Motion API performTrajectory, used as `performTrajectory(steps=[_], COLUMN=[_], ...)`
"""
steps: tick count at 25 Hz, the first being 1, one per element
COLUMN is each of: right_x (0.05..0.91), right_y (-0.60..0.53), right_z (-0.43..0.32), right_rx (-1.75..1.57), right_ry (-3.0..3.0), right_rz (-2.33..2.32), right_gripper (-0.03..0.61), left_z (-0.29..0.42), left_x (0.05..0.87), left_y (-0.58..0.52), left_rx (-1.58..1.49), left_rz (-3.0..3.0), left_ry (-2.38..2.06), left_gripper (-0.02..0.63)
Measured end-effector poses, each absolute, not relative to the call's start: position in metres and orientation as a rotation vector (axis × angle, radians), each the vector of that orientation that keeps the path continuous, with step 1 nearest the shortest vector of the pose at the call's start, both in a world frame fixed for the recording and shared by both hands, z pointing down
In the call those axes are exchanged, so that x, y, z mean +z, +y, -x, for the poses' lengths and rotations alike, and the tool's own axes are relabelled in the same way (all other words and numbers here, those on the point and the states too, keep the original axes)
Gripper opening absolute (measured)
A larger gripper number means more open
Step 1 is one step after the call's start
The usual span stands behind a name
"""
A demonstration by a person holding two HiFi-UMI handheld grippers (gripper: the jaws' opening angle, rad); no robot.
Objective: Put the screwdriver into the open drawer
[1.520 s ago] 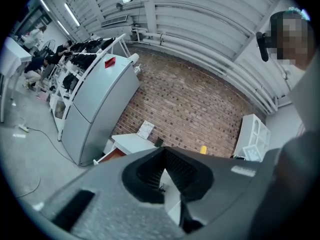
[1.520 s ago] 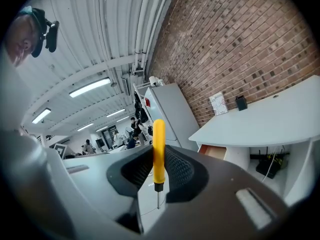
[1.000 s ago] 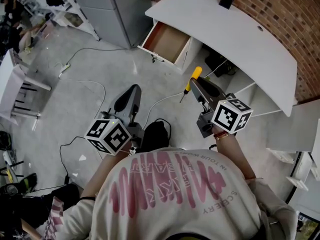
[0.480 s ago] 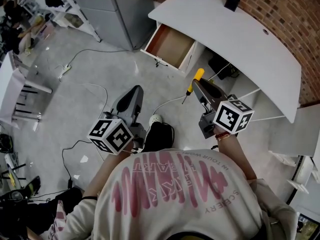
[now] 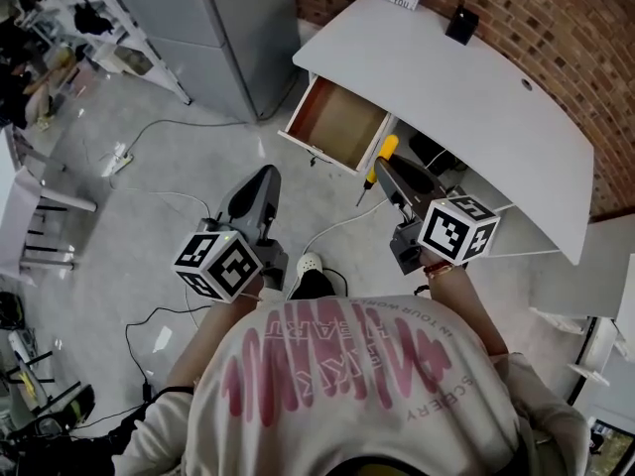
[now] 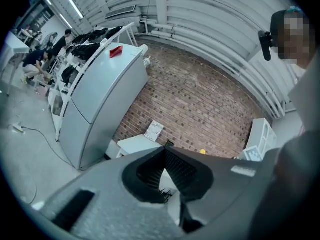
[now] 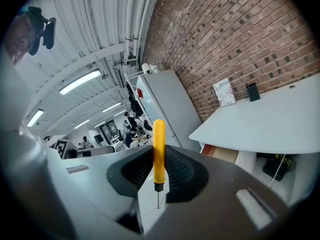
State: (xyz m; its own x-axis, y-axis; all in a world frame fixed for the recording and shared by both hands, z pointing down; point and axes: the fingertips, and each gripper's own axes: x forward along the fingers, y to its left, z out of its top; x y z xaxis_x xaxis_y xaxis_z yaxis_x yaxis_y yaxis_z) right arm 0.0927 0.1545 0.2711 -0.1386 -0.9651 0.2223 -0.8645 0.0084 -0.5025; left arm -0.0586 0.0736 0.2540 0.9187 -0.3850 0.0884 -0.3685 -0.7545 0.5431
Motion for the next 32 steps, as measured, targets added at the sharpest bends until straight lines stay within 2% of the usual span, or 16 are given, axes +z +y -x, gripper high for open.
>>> performTrajectory(steps=[15,32], right_x=[0.268,0.307], right_y=[0.055,0.008], right_z=[-0.133,-0.147], right_rx=[-0.767,-0.828], right_ry=[2.034,1.956], right_rz=[1.962,2.05], right_gripper=[0.081,0.08], left_z=[0.018,0.019], left_x=[0.246,0.274], left_y=[-0.036,-0.083], left_rx=[-0.05,-0.05], left_rz=[-2.521,-2.468], left_ry=[-0.481,-0.489], left_gripper=[0.005,0.005])
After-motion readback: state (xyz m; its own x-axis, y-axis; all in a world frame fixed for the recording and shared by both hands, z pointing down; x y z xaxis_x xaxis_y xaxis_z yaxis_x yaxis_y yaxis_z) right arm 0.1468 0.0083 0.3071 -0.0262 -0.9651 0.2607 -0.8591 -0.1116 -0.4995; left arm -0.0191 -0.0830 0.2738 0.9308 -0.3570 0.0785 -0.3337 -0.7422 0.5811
